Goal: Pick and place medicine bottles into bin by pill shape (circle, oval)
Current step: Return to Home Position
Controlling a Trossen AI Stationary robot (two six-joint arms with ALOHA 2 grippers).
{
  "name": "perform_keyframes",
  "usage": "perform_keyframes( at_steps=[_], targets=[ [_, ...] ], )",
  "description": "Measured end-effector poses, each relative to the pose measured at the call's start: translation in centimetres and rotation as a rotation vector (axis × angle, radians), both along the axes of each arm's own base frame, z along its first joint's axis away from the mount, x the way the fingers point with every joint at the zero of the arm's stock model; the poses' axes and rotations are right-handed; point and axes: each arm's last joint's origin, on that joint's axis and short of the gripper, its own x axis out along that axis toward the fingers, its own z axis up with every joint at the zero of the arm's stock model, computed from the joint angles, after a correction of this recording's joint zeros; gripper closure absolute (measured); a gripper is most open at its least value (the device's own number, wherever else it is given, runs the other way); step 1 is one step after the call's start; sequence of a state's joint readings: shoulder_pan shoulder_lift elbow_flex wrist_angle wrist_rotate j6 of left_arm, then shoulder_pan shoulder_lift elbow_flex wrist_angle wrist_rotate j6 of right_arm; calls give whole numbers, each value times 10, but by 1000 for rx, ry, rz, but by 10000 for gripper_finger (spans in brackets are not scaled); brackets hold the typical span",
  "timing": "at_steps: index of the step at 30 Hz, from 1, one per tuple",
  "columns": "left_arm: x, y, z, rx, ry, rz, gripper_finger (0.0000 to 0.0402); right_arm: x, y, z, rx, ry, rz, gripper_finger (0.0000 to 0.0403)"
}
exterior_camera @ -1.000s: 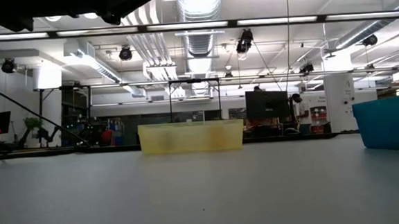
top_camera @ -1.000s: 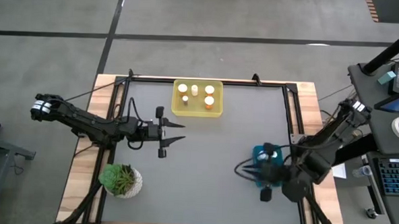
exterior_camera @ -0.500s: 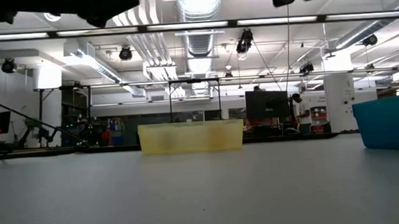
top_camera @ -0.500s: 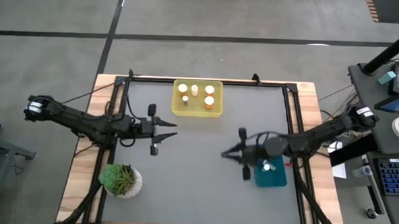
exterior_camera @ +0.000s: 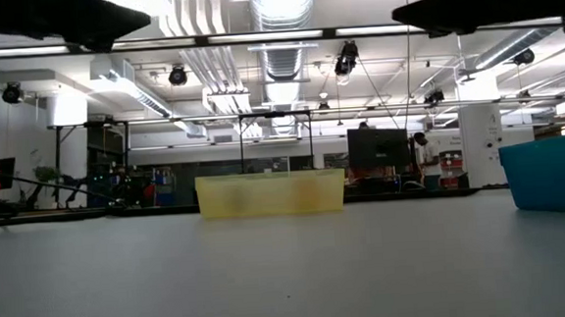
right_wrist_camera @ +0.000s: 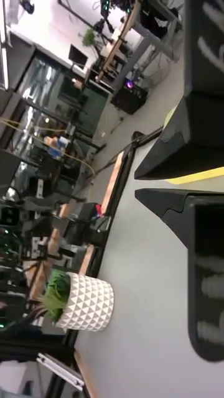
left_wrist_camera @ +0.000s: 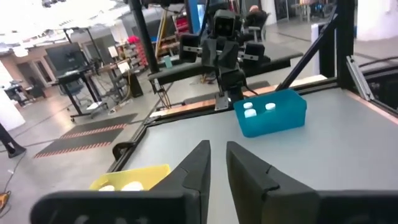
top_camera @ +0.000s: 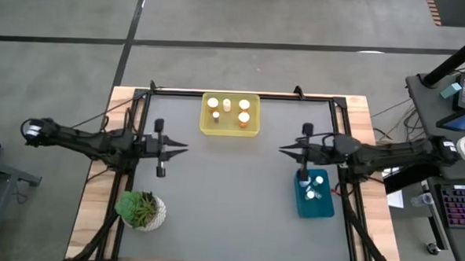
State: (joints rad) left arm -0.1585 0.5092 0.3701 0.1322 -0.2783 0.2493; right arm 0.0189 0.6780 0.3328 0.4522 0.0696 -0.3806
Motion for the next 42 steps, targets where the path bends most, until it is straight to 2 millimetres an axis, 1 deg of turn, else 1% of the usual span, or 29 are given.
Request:
perform_keyframes(
  at_steps=[4,8,12,16,18,23,26,35,37,42],
  targets=[
    [-9,2,-15,-8,-26,1,377,-19,-1,-9,15,-45,-5,376],
    [-16,3,-31,-14,-41,1,385,-34,-1,-17,15,-89,-5,376],
    [-25,4,-40,-26,-116,1,387,-51,-2,-19,13,-174,-13,376],
    [-32,6,-49,-37,-174,10,387,-63,-3,-25,8,-233,-27,376],
    [-35,6,-56,-38,-170,20,387,-66,-3,-29,11,-231,-50,376],
    [-40,8,-64,-50,-226,41,387,-71,-4,-40,7,-236,-79,376],
    [-41,8,-70,-54,-220,46,387,-74,-4,-41,7,-242,-83,376],
    [-38,8,-73,-96,-200,57,387,-83,-5,-47,-2,-197,-98,376],
    [-37,8,-74,-93,-187,57,387,-82,-5,-52,-6,-155,-98,376],
    [-37,8,-75,-90,-174,57,387,-82,-5,-54,-15,-131,-99,376]
  ],
)
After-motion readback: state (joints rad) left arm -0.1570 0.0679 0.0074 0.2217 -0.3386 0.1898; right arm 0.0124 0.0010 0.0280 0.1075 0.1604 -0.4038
